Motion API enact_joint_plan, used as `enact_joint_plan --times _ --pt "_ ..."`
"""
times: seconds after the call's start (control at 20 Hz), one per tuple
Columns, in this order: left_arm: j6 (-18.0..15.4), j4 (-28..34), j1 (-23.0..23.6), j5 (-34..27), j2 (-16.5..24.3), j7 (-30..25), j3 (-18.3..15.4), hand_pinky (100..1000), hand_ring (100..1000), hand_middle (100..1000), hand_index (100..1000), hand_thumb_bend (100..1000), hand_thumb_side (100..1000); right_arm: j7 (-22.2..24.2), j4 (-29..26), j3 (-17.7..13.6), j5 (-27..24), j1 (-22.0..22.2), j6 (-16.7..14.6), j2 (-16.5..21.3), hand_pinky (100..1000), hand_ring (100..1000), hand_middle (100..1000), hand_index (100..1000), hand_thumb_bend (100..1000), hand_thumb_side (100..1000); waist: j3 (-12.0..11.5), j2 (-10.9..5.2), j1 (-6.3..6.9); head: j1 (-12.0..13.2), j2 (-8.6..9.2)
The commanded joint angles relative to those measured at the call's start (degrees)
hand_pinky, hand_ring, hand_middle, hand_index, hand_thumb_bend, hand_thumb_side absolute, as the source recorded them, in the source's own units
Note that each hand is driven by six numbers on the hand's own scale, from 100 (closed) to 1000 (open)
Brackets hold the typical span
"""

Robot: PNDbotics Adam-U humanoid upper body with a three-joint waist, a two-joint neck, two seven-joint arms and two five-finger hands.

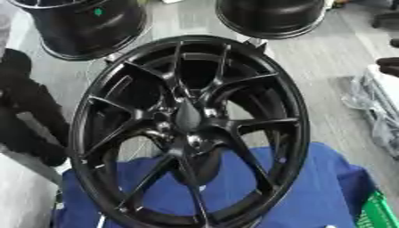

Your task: Pull the pin out of the wheel hub.

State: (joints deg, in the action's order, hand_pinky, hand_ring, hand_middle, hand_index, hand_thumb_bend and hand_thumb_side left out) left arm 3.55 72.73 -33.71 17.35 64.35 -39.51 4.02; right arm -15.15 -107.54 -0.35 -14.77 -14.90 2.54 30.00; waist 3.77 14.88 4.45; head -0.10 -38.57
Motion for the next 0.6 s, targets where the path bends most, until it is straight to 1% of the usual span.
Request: enact_joint_plan --times 0.05,0.1,0.15,0.25,0.35,0.4,0.45,0.5,0.55,0.6 --pt "-1.15 -1.1 -0.36 -0.57 0.98 -1.4 -0.5 905 917 846 902 740 606 -0.11 -0.84 -0.66 -0.2 -0.66 -0.09 1.19 763 691 786 900 100 627 -0.02 -0.88 -0.16 -0.01 0.69" --pt "-1.74 -1.12 -0.23 -0.9 0.81 -1.63 -0.6 908 937 858 919 782 658 -0.1 -0.85 -0.64 -0.19 -0.67 -0.09 1.19 763 691 786 900 100 627 -0.04 -0.85 -0.18 0.12 0.52" --pt "-2.19 -1.12 -0.05 -1.2 0.72 -1.74 -0.79 905 936 856 924 793 689 -0.07 -0.88 -0.62 -0.19 -0.69 -0.09 1.19 763 691 786 900 100 628 -0.04 -0.83 -0.2 0.2 0.42" --pt "-2.68 -0.98 0.25 -2.01 0.57 -1.57 -1.32 899 931 851 921 775 716 -0.08 -0.9 -0.63 -0.19 -0.69 -0.08 1.19 763 691 786 900 100 627 -0.09 -0.8 -0.24 0.22 0.27" --pt "-2.66 -0.28 0.22 -3.31 0.21 -0.2 -2.34 879 915 838 898 636 773 -0.13 -0.91 -0.67 -0.2 -0.68 -0.08 1.15 763 691 786 900 100 626 -0.17 -0.77 -0.33 0.23 0.19" --pt "-2.27 0.47 0.1 -4.56 -0.32 1.8 -3.4 852 885 798 861 483 750 -0.16 -0.92 -0.71 -0.21 -0.65 -0.09 1.12 763 691 786 900 100 626 -0.26 -0.77 -0.4 0.18 0.19" --pt "-1.4 1.76 0.11 -6.52 -1.23 5.92 -5.08 828 852 767 831 383 716 -0.22 -0.92 -0.79 -0.22 -0.61 -0.11 1.08 763 691 786 900 100 626 -0.39 -0.76 -0.49 0.11 0.21" --pt "-0.39 3.55 0.49 -8.73 -2.22 11.19 -6.48 796 820 751 806 281 686 -0.28 -0.94 -0.85 -0.24 -0.58 -0.14 1.05 763 691 786 900 100 626 -0.47 -0.73 -0.56 0.04 0.24" --pt "0.7 5.55 1.0 -11.55 -3.65 17.07 -7.83 774 802 741 794 236 674 -0.35 -0.94 -0.92 -0.26 -0.54 -0.16 1.01 763 691 786 900 100 626 -0.57 -0.7 -0.64 -0.06 0.24" --pt "1.76 7.64 1.6 -14.93 -5.27 22.92 -8.89 733 772 726 778 199 697 -0.41 -0.94 -0.95 -0.26 -0.5 -0.16 0.98 763 691 786 900 100 627 -0.65 -0.68 -0.74 -0.12 0.24"
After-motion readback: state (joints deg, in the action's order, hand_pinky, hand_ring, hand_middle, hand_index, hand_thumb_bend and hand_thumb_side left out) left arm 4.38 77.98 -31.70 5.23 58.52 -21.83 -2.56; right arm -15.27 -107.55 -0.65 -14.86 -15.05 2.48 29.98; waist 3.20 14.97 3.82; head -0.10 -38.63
